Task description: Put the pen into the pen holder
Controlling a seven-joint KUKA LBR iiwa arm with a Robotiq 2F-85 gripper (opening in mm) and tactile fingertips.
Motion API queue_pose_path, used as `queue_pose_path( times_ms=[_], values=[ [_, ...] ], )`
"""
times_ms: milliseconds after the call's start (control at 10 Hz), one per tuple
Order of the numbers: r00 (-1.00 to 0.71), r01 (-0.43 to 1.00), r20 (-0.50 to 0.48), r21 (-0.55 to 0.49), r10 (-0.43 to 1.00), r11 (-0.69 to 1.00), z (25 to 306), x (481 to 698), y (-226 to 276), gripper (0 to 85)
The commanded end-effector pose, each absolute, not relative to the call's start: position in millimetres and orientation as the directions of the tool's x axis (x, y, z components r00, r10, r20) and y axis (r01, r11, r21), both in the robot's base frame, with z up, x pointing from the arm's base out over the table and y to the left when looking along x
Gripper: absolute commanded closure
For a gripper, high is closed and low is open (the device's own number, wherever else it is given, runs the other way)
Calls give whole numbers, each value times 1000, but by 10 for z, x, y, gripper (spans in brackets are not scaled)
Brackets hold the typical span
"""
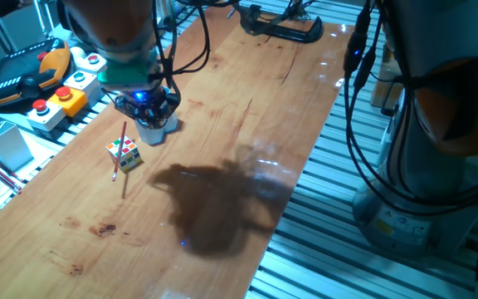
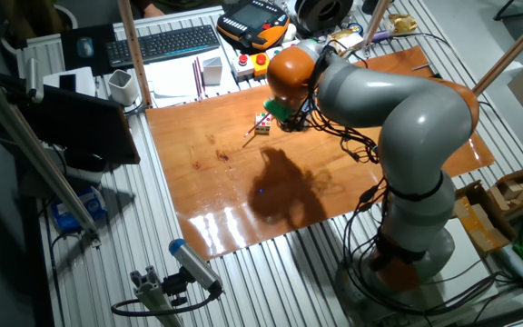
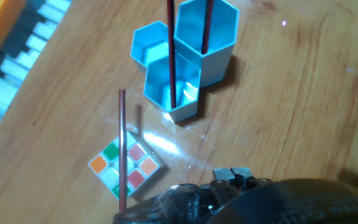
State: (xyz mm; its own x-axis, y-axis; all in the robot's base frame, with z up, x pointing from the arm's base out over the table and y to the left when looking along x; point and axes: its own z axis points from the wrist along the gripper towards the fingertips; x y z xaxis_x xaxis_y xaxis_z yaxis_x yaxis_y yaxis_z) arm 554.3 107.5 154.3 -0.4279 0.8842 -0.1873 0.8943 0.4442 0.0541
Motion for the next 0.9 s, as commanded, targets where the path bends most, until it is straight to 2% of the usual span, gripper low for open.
queue_pose_path(
  times_ms=[0, 400, 800],
  values=[
    [-416, 900, -185, 54, 890, 432, 1542, 5543, 1079, 843],
    [-379, 919, -184, 38, 907, 392, 1551, 5560, 1099, 843],
    [-372, 926, -144, 10, 917, 378, 1604, 5702, 1328, 843]
  ],
)
